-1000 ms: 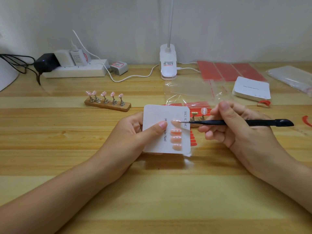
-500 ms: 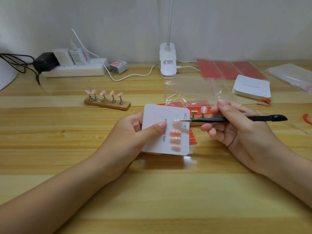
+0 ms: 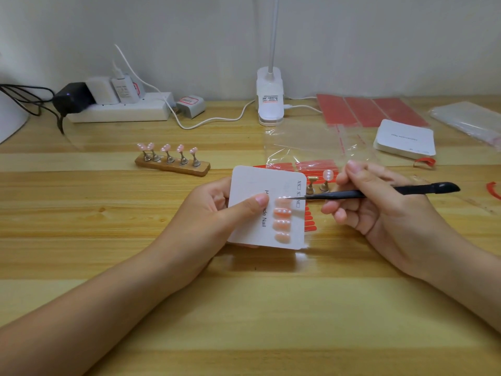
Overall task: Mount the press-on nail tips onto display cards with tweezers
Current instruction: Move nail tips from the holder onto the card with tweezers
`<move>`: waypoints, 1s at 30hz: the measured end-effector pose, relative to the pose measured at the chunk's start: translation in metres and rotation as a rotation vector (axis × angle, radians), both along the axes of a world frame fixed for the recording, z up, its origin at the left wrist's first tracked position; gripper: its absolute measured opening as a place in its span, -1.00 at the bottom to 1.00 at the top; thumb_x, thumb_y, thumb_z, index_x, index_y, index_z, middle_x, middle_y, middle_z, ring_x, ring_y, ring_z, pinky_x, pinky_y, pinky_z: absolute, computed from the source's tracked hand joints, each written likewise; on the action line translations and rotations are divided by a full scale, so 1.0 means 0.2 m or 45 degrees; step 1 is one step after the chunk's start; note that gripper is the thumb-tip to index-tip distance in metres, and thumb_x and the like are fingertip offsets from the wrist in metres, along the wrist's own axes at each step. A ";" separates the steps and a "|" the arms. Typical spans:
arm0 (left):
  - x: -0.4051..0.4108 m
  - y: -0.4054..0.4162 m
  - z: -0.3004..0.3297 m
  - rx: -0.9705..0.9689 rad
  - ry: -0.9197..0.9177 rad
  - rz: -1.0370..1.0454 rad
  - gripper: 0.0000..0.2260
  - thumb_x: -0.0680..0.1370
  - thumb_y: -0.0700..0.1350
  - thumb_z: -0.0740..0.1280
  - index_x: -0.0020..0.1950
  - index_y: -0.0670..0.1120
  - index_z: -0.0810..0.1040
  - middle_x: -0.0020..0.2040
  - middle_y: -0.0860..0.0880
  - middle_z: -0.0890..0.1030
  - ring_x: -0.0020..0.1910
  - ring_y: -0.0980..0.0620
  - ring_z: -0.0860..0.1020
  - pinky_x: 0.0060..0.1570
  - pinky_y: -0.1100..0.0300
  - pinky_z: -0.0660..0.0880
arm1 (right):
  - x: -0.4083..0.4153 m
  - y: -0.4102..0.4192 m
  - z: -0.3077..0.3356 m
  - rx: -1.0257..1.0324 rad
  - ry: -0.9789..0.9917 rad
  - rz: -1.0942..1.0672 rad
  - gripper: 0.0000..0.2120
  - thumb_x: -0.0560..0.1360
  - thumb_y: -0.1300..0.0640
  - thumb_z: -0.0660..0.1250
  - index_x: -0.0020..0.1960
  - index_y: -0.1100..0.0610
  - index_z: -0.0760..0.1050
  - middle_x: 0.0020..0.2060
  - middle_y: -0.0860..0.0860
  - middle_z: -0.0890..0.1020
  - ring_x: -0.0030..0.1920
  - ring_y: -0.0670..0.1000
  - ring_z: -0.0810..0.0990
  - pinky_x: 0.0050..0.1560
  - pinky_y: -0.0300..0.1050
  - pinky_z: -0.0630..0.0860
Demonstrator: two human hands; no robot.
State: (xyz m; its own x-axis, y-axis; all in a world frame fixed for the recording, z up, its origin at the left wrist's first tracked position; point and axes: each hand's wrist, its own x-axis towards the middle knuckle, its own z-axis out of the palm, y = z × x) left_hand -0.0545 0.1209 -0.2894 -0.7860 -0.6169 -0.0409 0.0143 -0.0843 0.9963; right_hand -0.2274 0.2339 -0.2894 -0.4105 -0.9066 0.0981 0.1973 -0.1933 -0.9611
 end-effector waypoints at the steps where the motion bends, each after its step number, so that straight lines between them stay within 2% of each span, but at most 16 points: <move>1: 0.00 0.00 0.00 0.005 0.002 0.003 -0.76 0.37 -0.10 0.35 0.01 -0.08 0.63 -0.05 -0.06 0.69 -0.12 0.02 0.66 -0.17 0.21 0.59 | 0.00 0.00 0.00 -0.002 0.001 0.000 -0.79 0.37 0.03 0.26 -0.38 0.01 0.60 -0.48 0.04 0.59 -0.45 -0.06 0.59 -0.45 -0.34 0.49; 11: 0.00 0.00 0.00 0.036 0.010 0.008 -0.74 0.35 -0.11 0.34 0.02 -0.09 0.62 -0.04 -0.07 0.69 -0.10 0.00 0.66 -0.11 0.15 0.60 | 0.01 0.00 0.00 -0.025 0.030 -0.020 -0.80 0.35 0.04 0.27 -0.38 0.06 0.57 -0.48 0.05 0.57 -0.44 -0.03 0.59 -0.44 -0.31 0.50; 18: -0.01 0.01 0.01 0.055 0.018 0.029 -0.74 0.34 -0.12 0.35 0.00 -0.09 0.61 -0.07 -0.05 0.69 -0.16 0.05 0.66 -0.22 0.24 0.59 | 0.02 0.01 0.00 -0.036 0.069 -0.055 -0.80 0.34 0.04 0.25 -0.27 0.19 0.46 -0.49 0.06 0.56 -0.45 -0.03 0.57 -0.44 -0.30 0.50; 24: 0.00 0.01 0.02 0.069 0.023 0.055 -0.73 0.33 -0.12 0.36 0.01 -0.10 0.61 -0.08 -0.05 0.69 -0.17 0.04 0.66 -0.27 0.25 0.58 | 0.03 0.01 0.01 -0.057 0.065 -0.112 -0.82 0.33 0.03 0.28 -0.38 0.08 0.55 -0.49 0.05 0.56 -0.47 -0.02 0.56 -0.49 -0.30 0.46; 27: 0.00 0.02 0.02 0.072 0.028 0.059 -0.72 0.33 -0.12 0.35 0.02 -0.11 0.61 -0.07 -0.06 0.69 -0.15 0.03 0.66 -0.22 0.23 0.59 | 0.03 0.00 0.02 -0.079 -0.010 -0.250 -0.74 0.35 0.04 0.24 -0.47 0.04 0.55 -0.54 -0.02 0.53 -0.54 -0.06 0.52 -0.55 -0.35 0.37; 30: 0.00 0.02 0.02 0.072 0.030 0.069 -0.75 0.34 -0.13 0.35 0.00 -0.10 0.62 -0.09 -0.05 0.69 -0.17 0.04 0.66 -0.26 0.24 0.59 | 0.01 0.01 0.03 -0.086 -0.100 -0.372 -0.57 0.50 -0.07 0.12 -0.47 0.01 0.53 -0.53 -0.02 0.56 -0.56 -0.06 0.49 -0.53 -0.38 0.34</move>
State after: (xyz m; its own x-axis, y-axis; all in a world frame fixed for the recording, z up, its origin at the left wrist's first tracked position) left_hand -0.0553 0.1254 -0.2847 -0.7527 -0.6557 -0.0592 0.0434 -0.1392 0.9893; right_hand -0.2250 0.2358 -0.2829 -0.6615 -0.7416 0.1114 0.1973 -0.3154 -0.9282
